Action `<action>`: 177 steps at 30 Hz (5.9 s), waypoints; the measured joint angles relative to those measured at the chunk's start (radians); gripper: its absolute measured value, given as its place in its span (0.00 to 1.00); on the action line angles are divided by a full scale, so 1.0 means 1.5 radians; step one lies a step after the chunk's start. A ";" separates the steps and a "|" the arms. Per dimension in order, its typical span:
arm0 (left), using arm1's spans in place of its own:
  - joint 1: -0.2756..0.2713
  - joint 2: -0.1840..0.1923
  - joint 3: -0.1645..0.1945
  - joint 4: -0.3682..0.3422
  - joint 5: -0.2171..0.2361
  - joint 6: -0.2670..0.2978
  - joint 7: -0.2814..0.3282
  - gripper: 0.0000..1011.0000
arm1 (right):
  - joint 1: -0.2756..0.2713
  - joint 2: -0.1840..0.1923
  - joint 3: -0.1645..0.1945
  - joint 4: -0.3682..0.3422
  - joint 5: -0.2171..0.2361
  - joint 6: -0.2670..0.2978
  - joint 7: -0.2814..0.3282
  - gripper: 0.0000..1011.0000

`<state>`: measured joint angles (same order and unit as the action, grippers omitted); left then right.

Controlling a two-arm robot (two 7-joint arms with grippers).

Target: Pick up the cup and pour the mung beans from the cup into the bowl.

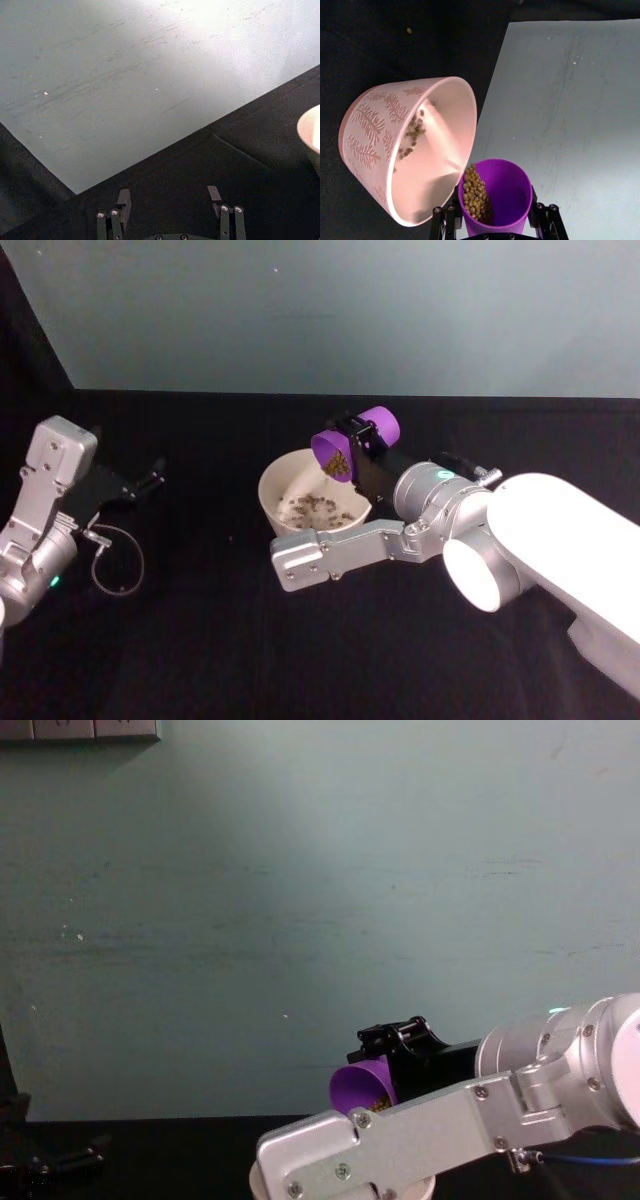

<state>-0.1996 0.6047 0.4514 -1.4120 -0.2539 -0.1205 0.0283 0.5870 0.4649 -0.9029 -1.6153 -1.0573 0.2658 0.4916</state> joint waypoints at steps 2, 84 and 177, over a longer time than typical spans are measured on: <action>0.000 0.000 0.000 0.000 0.000 0.000 0.000 0.99 | -0.002 -0.001 0.002 0.000 -0.004 -0.002 0.001 0.72; 0.000 0.000 0.000 0.000 0.000 0.000 0.000 0.99 | -0.017 -0.020 0.017 -0.021 -0.164 -0.040 0.039 0.72; 0.000 0.000 0.000 0.000 0.000 0.000 0.000 0.99 | -0.296 -0.129 0.485 0.032 0.773 -0.068 -0.053 0.72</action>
<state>-0.1995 0.6047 0.4514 -1.4120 -0.2539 -0.1205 0.0283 0.1428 0.2721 -0.1752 -1.5666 0.1023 0.1631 0.4124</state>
